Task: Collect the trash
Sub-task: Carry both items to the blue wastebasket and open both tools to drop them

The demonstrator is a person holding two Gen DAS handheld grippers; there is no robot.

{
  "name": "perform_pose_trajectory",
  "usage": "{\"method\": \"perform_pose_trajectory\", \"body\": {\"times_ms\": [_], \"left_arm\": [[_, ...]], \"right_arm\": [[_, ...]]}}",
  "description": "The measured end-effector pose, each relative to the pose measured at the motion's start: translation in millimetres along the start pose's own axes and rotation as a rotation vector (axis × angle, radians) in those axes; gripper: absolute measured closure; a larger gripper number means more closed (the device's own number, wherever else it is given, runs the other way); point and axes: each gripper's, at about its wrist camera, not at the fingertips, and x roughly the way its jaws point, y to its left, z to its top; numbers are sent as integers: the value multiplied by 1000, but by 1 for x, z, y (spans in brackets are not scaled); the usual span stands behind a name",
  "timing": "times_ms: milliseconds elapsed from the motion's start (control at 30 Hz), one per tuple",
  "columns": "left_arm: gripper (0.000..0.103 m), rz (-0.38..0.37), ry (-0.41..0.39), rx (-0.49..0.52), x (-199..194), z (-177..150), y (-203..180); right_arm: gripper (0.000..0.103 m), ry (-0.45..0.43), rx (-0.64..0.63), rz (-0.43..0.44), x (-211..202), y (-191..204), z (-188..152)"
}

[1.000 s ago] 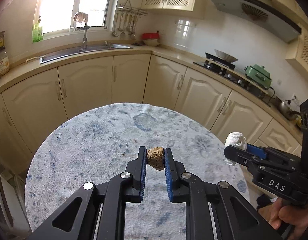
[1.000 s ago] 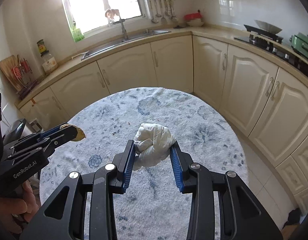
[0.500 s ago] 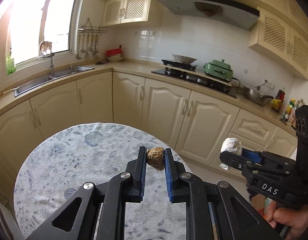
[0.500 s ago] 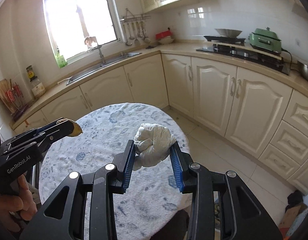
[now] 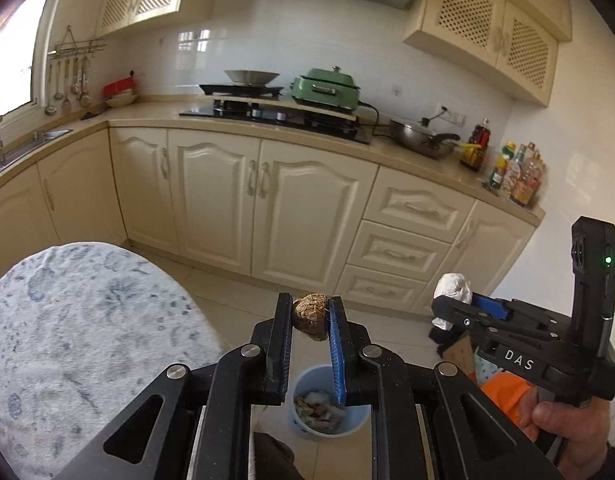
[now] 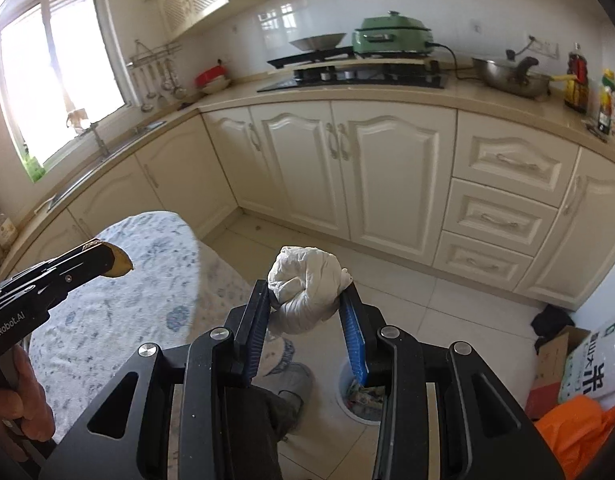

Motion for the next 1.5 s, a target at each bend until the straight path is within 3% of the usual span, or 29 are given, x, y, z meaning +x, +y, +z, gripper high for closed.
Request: {"method": "perform_pose_trajectory", "body": {"times_ms": [367, 700, 800, 833, 867, 967, 1033, 1133, 1167, 1300, 1500], "left_arm": [[90, -103, 208, 24, 132, 16, -41], [88, -146, 403, -18, 262, 33, -41], [76, -139, 457, -25, 301, 37, -44], [65, -135, 466, -23, 310, 39, -45], [50, -124, 466, -18, 316, 41, -46], [16, -83, 441, -4, 324, 47, -47], [9, -57, 426, 9, 326, 53, -47], [4, -9, 400, 30, 324, 62, -50], [1, 11, 392, 38, 323, 65, -50], [1, 98, 338, 75, 312, 75, -57], [1, 142, 240, 67, 264, 80, -55]], "right_arm": [[68, 91, 110, -75, 42, -72, -16], [65, 210, 191, -85, 93, -113, -39], [64, 243, 209, -95, 104, -124, -46], [59, 252, 213, -99, 106, -125, -48], [52, 260, 221, -101, 108, -128, -50], [36, 271, 236, -113, 113, -135, -55], [27, 274, 244, -124, 114, -137, -58], [3, 268, 265, -143, 114, -139, -60], [0, 264, 271, -152, 113, -139, -60], [0, 283, 277, -155, 112, -135, -58], [0, 232, 259, -139, 92, -110, -48]]}}
